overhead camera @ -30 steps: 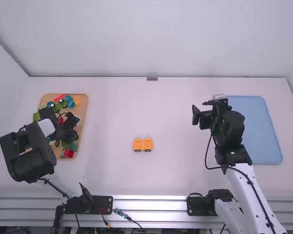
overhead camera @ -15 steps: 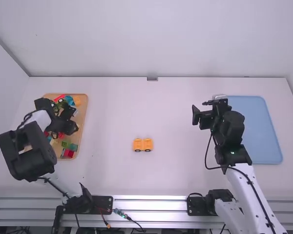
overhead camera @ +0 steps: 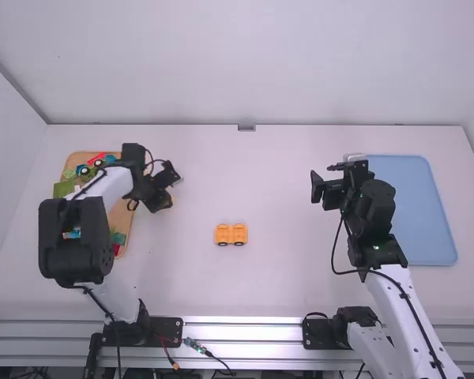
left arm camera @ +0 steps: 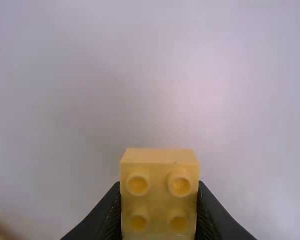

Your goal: Assemble lego blocks to make yellow taxi

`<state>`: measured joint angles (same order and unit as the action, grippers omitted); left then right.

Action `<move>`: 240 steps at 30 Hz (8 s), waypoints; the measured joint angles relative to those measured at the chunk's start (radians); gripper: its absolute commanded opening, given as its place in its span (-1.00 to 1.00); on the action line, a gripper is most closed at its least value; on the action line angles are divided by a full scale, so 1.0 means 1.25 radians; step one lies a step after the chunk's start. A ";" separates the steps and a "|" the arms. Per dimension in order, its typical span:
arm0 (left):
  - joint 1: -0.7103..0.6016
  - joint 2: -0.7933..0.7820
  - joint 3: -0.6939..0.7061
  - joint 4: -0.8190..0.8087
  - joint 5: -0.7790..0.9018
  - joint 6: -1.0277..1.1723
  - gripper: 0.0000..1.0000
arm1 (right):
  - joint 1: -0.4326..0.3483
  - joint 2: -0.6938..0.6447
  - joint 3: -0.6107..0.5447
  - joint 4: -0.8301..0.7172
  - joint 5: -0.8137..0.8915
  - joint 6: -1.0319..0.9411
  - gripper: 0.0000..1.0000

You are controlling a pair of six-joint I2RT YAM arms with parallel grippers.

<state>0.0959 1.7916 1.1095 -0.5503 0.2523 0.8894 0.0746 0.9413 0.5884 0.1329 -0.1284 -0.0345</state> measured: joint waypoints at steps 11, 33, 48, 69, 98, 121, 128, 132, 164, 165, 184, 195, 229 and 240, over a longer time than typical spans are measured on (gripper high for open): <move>-0.201 -0.048 -0.101 0.027 -0.078 0.096 -0.81 | 0.000 0.000 0.000 -0.009 0.000 0.002 0.97; -0.203 -0.048 -0.187 0.054 -0.061 0.201 0.98 | 0.000 0.000 0.000 -0.007 0.000 0.000 0.98; -0.162 -0.367 -0.221 0.156 0.040 0.179 0.98 | 0.027 0.040 0.000 -0.020 -0.108 -0.199 0.98; 0.126 -0.283 -0.617 0.701 0.502 0.181 0.98 | 0.066 0.574 0.000 0.172 -0.560 -0.627 0.98; 0.124 -0.041 -0.507 0.732 0.597 0.209 0.98 | 0.251 0.663 -0.039 0.371 -0.574 -0.558 0.96; 0.124 -0.041 -0.512 0.773 0.601 0.183 0.98 | 0.298 0.908 0.078 0.441 -0.667 -0.501 1.00; 0.124 -0.041 -0.533 0.827 0.601 0.143 0.99 | 0.368 0.907 0.029 0.581 -0.560 -0.438 0.97; 0.121 -0.041 -0.536 0.818 0.600 0.138 0.98 | 0.388 0.907 -0.007 0.604 -0.519 -0.426 0.89; 0.092 -0.041 -0.535 0.732 0.530 0.166 0.53 | 0.318 0.907 0.029 0.479 -0.576 -0.491 0.16; 0.092 -0.041 -0.534 0.713 0.523 0.165 0.48 | 0.317 0.908 0.035 0.471 -0.582 -0.495 0.16; 0.085 -0.041 -0.470 0.606 0.480 0.211 0.24 | 0.316 0.908 0.038 0.475 -0.599 -0.519 0.17; 0.082 -0.041 -0.481 0.636 0.480 0.211 0.29 | 0.316 0.908 0.038 0.475 -0.599 -0.519 0.17; 0.066 0.011 -0.465 0.612 0.485 0.226 -0.32 | 0.316 0.907 0.038 0.477 -0.601 -0.520 0.24; 0.066 0.010 -0.447 0.587 0.486 0.226 -0.56 | 0.316 0.907 0.038 0.477 -0.601 -0.519 0.24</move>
<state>0.1783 1.8046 0.5507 0.1833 0.8593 1.1721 0.4702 2.0754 0.6361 0.7288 -0.8799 -0.6834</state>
